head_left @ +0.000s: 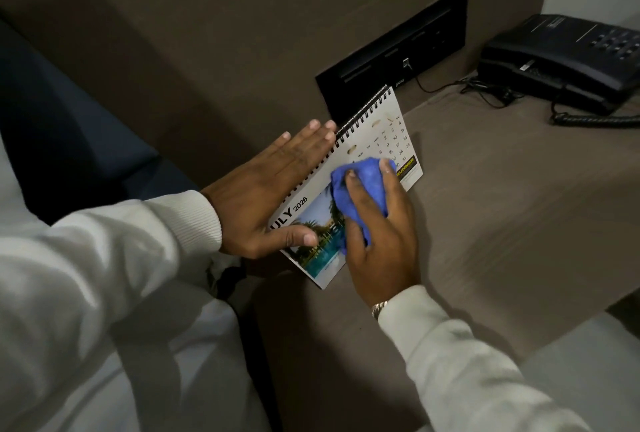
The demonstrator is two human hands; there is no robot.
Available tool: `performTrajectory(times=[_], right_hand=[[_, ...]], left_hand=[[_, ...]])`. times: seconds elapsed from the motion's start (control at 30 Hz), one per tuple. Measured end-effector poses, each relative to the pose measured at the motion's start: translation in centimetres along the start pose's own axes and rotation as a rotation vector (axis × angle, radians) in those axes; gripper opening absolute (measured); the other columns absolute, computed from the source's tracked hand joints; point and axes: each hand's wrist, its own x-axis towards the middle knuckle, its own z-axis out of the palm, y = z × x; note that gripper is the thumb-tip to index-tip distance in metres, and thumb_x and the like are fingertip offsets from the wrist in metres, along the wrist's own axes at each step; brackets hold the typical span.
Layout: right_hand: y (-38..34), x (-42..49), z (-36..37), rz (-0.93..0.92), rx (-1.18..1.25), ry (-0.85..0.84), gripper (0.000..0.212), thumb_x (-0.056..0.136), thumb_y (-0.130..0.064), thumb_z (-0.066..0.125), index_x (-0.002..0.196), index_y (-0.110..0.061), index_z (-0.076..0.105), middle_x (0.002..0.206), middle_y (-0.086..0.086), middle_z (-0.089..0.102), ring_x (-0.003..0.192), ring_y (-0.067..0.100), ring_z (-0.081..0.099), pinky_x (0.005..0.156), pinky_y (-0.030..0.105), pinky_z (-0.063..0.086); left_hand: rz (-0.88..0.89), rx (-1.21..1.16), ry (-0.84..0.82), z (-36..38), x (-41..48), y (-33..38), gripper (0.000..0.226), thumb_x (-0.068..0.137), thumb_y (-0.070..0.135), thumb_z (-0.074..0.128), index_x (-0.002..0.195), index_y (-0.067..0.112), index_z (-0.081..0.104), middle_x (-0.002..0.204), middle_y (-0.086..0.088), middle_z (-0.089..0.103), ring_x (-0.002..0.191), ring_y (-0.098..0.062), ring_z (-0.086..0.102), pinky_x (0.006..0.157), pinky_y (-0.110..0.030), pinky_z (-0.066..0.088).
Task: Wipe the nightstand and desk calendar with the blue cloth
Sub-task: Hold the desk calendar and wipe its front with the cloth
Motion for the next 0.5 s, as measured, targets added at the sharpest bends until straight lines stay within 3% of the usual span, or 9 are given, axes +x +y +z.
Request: performTrajectory(times=[0.1, 0.23, 0.33, 0.5], right_hand=[[-0.7, -1.6, 0.5, -0.033, 0.019, -0.029, 0.054, 0.089, -0.008, 0.054, 0.138, -0.026, 0.043, 0.155, 0.017, 0.025, 0.143, 0.034, 0.022, 0.113, 0.045, 0.03], [-1.0, 0.6, 0.8, -0.021, 0.061, 0.07, 0.054, 0.089, -0.01, 0.056, 0.138, -0.027, 0.042, 0.154, 0.017, 0.027, 0.144, 0.029, 0.02, 0.114, 0.036, 0.023], [-0.4, 1.4, 0.9, 0.046, 0.077, 0.107, 0.054, 0.089, -0.008, 0.056, 0.138, -0.024, 0.044, 0.155, 0.016, 0.026, 0.144, 0.03, 0.021, 0.112, 0.045, 0.032], [-0.3, -2.6, 1.3, -0.024, 0.053, -0.042, 0.06, 0.088, -0.013, 0.055, 0.139, -0.036, 0.036, 0.157, 0.009, 0.021, 0.144, 0.031, 0.02, 0.112, 0.039, 0.028]], left_hand=[[-0.002, -0.017, 0.011, 0.0, -0.1, 0.2, 0.104, 0.083, 0.067, 0.041, 0.153, 0.002, -0.001, 0.164, -0.014, -0.002, 0.153, -0.023, -0.006, 0.124, -0.046, 0.006], [0.005, -0.018, 0.018, 0.1, 0.0, 0.2, 0.104, 0.083, 0.068, 0.041, 0.152, 0.001, 0.0, 0.164, -0.015, -0.001, 0.153, -0.025, -0.004, 0.124, -0.047, 0.007], [0.001, -0.007, 0.014, 0.1, 0.0, 0.1, 0.105, 0.083, 0.069, 0.039, 0.152, 0.001, -0.001, 0.164, -0.015, -0.002, 0.153, -0.024, -0.005, 0.124, -0.048, 0.008], [0.006, -0.022, 0.027, 0.2, 0.0, 0.2, 0.104, 0.083, 0.071, 0.039, 0.153, 0.004, -0.002, 0.164, -0.015, -0.001, 0.153, -0.025, -0.004, 0.123, -0.053, 0.01]])
